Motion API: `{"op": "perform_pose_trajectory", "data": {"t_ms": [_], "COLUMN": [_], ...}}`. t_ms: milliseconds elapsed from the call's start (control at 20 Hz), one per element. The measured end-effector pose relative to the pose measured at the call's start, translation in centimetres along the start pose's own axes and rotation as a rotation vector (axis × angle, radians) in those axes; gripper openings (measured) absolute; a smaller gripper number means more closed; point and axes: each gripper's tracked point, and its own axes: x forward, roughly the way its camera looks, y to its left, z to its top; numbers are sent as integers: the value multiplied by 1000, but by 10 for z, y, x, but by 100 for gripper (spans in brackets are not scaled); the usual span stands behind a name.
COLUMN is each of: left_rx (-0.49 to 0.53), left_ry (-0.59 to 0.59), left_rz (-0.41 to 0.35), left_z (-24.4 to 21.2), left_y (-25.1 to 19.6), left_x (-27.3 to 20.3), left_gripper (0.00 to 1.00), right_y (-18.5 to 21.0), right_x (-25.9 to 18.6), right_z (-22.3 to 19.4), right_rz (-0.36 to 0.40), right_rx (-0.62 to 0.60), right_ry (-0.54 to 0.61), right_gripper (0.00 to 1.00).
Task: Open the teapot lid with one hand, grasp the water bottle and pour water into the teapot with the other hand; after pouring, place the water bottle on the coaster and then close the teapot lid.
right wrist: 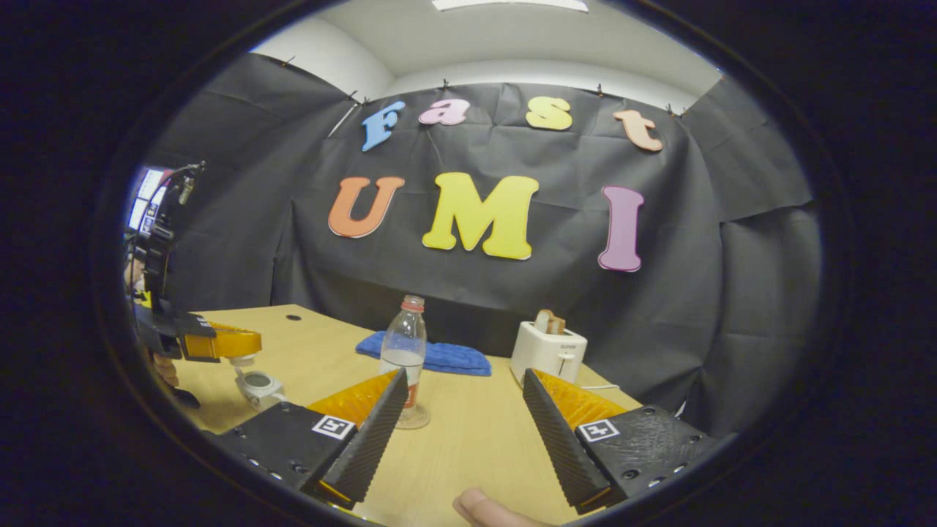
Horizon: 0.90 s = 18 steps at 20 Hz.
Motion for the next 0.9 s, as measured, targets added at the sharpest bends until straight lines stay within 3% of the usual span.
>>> {"op": "perform_pose_trajectory", "data": {"t_ms": [250,350,750,900], "left_rx": [88,102,87,78], "left_ry": [32,32,30,31], "left_rz": [23,28,36,37], "left_z": [-19,-20,-20,-21], "left_y": [-2,-4,-2,1], "left_x": [12,10,14,15], "left_gripper": [4,4,5,6], "right_y": [-9,-6,-1,-5], "right_x": [-10,-11,-11,-11], "right_z": [-1,5,5,4], "right_rz": [-2,7,15,8], "right_rx": [3,4,-3,-2], "right_ry": [-17,-34,-36,-38], "right_gripper": [98,95,98,95]}}
